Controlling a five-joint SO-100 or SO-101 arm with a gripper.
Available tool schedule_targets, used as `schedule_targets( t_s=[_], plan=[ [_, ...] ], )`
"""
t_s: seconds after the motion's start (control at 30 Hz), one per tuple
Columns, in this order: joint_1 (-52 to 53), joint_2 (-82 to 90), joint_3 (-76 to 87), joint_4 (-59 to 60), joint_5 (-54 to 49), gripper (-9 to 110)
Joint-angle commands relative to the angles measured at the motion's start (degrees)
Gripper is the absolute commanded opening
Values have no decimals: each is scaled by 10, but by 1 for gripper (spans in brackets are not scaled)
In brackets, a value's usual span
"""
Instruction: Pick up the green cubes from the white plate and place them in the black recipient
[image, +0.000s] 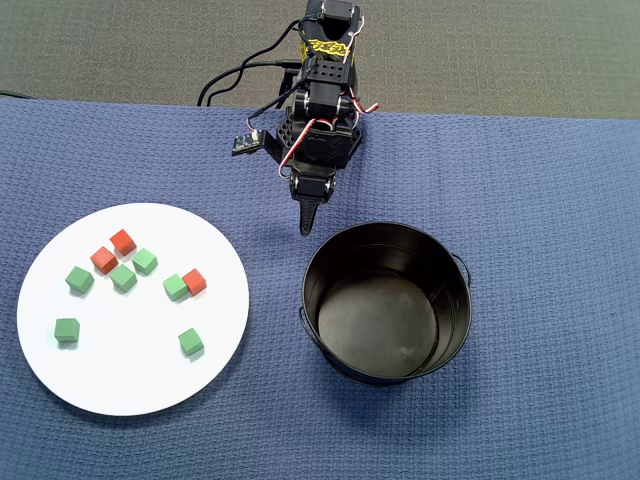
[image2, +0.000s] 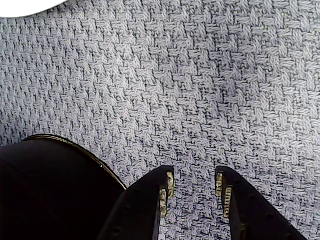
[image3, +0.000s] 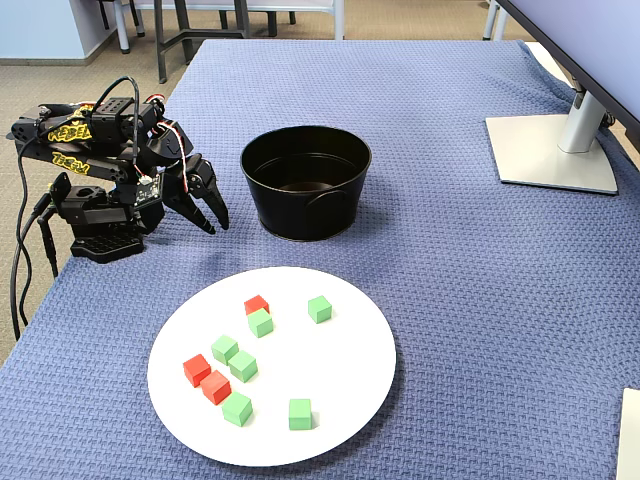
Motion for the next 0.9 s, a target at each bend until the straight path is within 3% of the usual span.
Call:
schedule_targets(
  t_s=[0.0, 0.5, 0.67, 0.87],
  plan=[
    [2, -30, -62, 4, 69, 0],
    [16, -42, -73, 4, 68, 0],
    [76, -100, -128, -47, 66, 0],
    [147, -198, -277, 13, -54, 4]
  ],
)
